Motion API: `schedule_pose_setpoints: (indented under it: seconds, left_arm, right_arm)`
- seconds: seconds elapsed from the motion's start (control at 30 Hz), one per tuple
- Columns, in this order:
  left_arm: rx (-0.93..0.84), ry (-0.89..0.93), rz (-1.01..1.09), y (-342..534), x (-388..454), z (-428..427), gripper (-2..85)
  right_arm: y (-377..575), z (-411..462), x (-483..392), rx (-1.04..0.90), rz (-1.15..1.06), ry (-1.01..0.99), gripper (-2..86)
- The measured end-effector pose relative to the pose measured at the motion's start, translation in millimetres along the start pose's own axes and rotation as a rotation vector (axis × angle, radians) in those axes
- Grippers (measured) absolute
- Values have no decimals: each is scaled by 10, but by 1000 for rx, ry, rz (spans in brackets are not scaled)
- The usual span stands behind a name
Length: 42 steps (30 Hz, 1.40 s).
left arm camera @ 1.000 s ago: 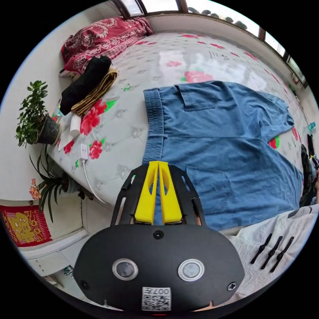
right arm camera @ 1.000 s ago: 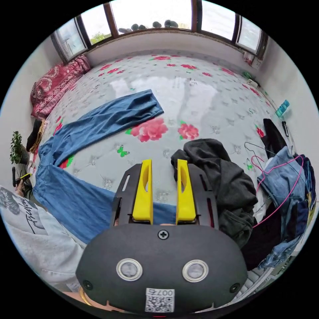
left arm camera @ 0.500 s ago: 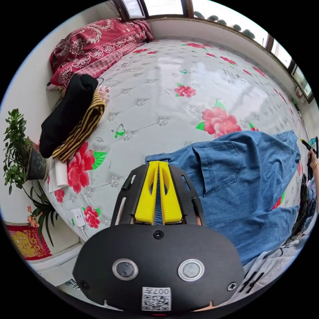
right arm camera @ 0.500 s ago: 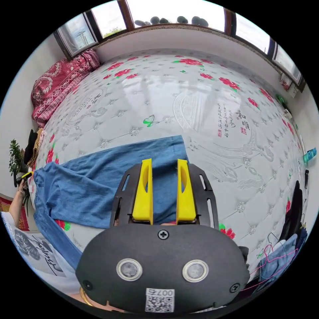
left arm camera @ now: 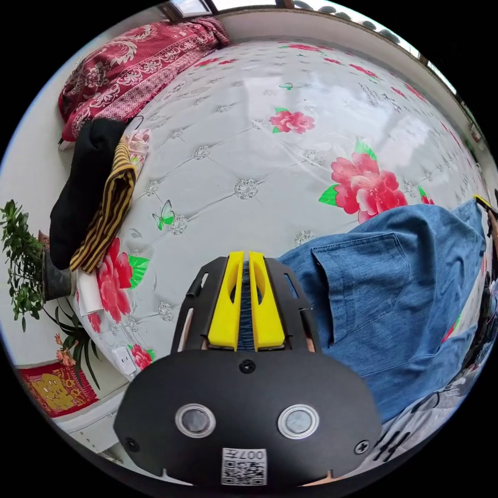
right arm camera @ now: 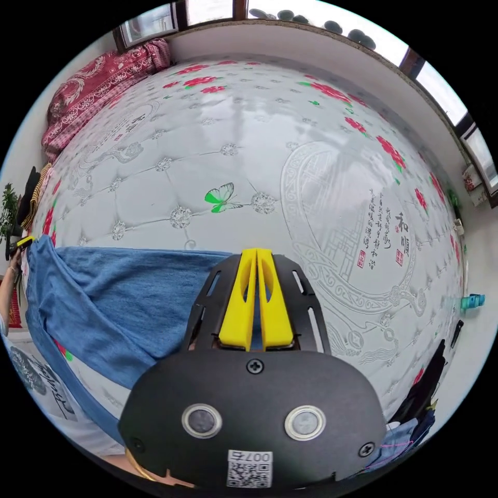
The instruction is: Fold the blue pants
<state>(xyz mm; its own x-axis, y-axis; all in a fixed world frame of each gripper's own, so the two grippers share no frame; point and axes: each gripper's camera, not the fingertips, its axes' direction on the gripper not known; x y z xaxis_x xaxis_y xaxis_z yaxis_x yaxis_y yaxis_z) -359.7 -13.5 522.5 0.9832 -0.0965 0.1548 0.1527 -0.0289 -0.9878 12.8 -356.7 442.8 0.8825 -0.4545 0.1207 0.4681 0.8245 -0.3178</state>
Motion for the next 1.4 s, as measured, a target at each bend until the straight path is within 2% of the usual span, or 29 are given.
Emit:
schedule_pose_setpoints:
  seconds: [0.07,0.17,0.27,0.37,0.53,0.63,0.7,0.77,0.9,1.0,1.17,1.27,1.4]
  left_arm:
    - [-17,-44,17,-58,65,-21,-9]
    - [-10,-5,21,-93,57,-61,-10]
    - [21,29,-4,-32,20,-131,-10]
    - [9,44,3,90,57,-108,-9]
    - [54,-86,17,249,333,-129,-9]
    - [10,-233,147,236,629,-111,-10]
    - [-4,-247,177,242,681,-119,-10]
    - [32,-203,137,258,603,-174,-10]
    - [199,-286,-114,218,270,-489,-10]
    - [221,-231,-186,178,147,-587,-10]
    - [243,-189,-126,470,343,-768,-10]
    - [229,-165,-88,764,537,-880,-10]
    - [178,-8,-94,1138,732,-988,-10]
  right_arm:
    - [27,-60,-12,-6,-6,25,3]
    - [79,-293,99,71,60,103,5]
    - [158,-484,225,150,65,43,16]
    - [243,-440,311,84,31,-79,54]
    - [386,-179,279,-20,-6,-124,68]
    - [379,-218,214,9,-36,-111,36]
    - [318,-254,90,-17,-92,-23,20]
    - [286,-375,54,24,-103,54,15]
    - [170,-556,240,129,27,134,28]
    - [95,-410,355,63,34,6,45]
    - [650,-785,564,218,44,-59,57]
    - [1127,-765,607,126,-42,-99,57]
    - [1490,-657,623,22,-117,-80,52]
